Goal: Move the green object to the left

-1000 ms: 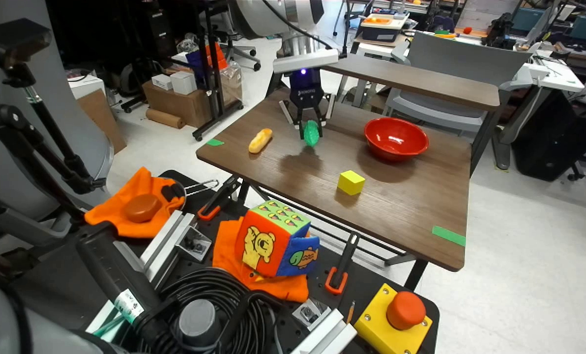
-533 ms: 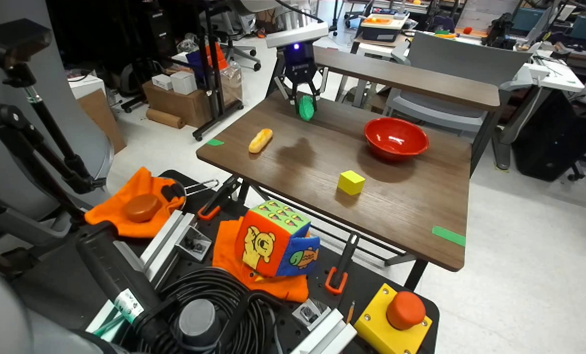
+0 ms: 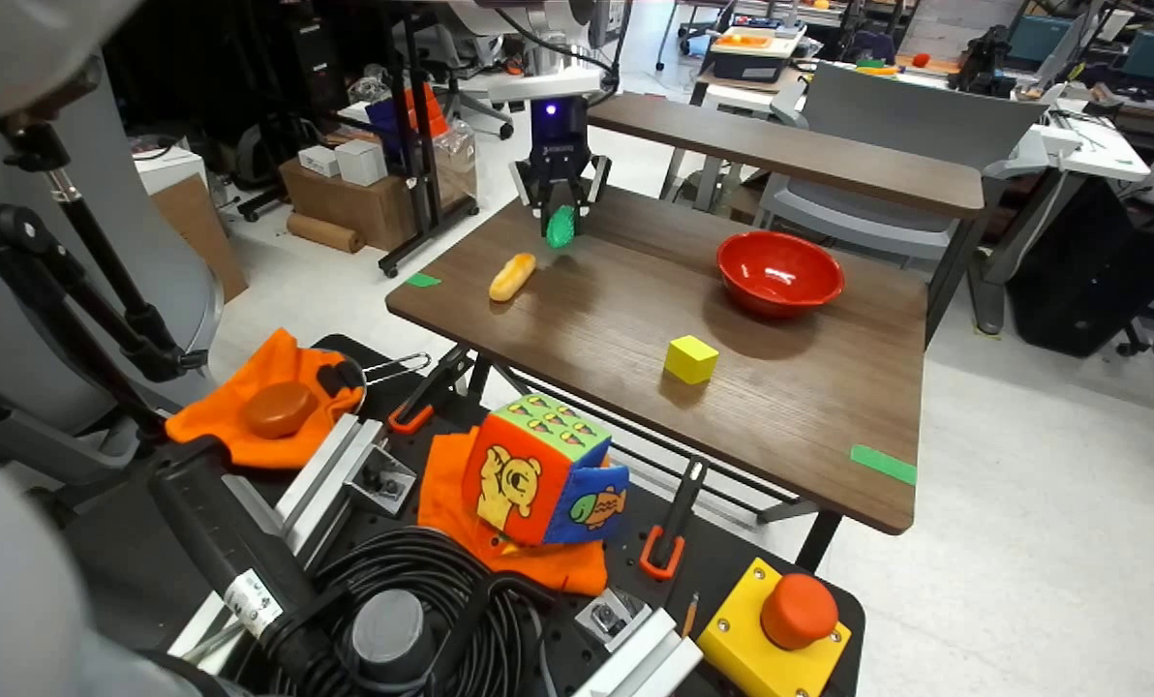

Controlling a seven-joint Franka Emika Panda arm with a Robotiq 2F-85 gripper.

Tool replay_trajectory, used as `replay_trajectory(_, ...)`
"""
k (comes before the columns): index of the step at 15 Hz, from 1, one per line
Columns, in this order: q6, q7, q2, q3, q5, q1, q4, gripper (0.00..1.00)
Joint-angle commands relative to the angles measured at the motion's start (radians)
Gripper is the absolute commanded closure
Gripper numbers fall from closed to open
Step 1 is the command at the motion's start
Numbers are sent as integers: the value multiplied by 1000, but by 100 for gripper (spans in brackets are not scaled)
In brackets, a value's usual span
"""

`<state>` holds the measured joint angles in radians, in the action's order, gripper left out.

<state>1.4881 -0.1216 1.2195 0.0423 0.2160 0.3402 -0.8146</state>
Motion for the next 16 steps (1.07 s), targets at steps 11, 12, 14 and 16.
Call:
replay_trajectory(11,-29,-332,272,-85,-79,3,463,79)
replay_trajectory(12,15,-349,224,-92,-79,2,364,79)
replay_trajectory(14,4,-356,229,-102,-77,1,366,29)
replay_trajectory(16,4,-348,220,-110,-73,3,369,21)
